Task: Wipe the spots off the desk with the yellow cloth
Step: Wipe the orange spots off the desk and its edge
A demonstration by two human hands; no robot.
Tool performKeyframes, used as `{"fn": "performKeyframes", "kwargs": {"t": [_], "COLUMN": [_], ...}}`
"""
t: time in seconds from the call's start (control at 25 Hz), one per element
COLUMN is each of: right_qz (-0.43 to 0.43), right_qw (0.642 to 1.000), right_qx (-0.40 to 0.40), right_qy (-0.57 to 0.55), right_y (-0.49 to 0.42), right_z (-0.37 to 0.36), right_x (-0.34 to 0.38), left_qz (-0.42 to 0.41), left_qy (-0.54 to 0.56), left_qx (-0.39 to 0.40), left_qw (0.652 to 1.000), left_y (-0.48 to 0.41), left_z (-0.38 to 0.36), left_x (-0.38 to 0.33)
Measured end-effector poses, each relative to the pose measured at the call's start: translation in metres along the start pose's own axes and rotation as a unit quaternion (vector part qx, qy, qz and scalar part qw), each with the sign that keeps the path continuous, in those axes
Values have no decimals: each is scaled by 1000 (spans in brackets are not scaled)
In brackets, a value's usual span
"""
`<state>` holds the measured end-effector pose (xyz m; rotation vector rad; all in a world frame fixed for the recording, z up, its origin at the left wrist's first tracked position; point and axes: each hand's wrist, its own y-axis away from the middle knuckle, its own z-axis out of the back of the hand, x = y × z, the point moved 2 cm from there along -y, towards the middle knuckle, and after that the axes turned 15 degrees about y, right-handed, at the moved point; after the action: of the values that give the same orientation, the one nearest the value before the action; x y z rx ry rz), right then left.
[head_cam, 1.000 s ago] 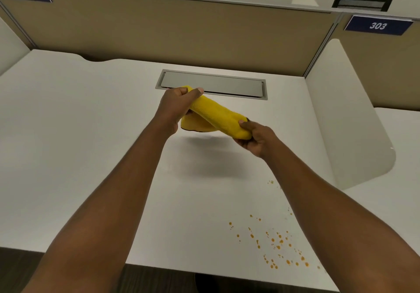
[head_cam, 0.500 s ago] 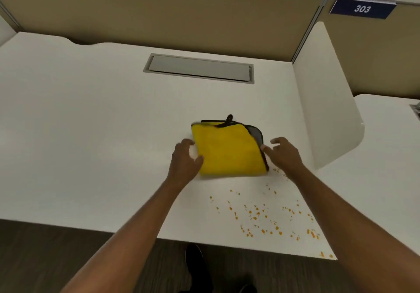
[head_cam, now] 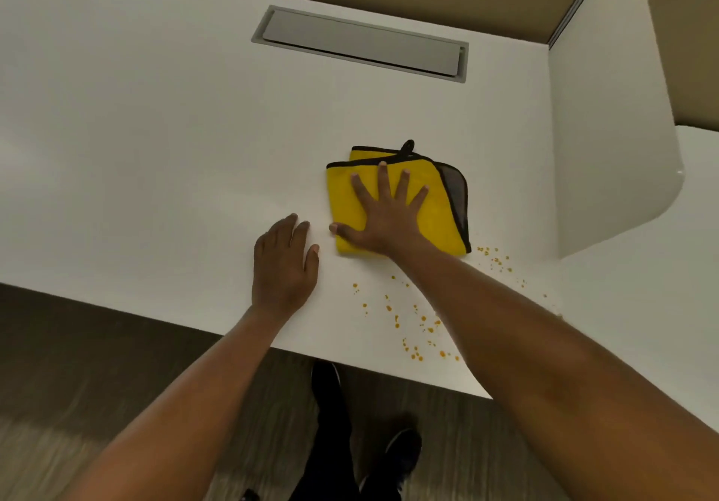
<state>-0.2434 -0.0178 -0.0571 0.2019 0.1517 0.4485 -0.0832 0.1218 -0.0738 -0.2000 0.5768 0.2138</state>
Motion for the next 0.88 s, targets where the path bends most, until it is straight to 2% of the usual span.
{"fn": "performKeyframes", "kwargs": {"t": [0.16,0.36,0.52,0.64,0.76,0.88], "right_qz": [0,-179,-196,-118,26,193], "right_qw": [996,981,973,984,986,965], "right_qx": [-81,-75,-123,-135,-165,-174], "right_qy": [26,-23,-9,-12,-15,26], "right_y": [-15,-63,-72,-40,39,89], "right_z": [-17,-15,-9,-7,-21,-38], "right_x": [-16,-99,-93,-53,-11,-41], "left_qz": [-3,-6,-7,0,5,-1], "left_qy": [-11,-26,-45,-48,-48,-60], "left_qx": [-10,-23,-26,-20,-16,-15], "left_qw": [1000,999,999,999,999,998], "left_y": [-2,-3,-4,-4,-3,-4], "left_z": [-6,-11,-12,-10,-7,-8], "left_x": [5,6,6,3,1,3]}}
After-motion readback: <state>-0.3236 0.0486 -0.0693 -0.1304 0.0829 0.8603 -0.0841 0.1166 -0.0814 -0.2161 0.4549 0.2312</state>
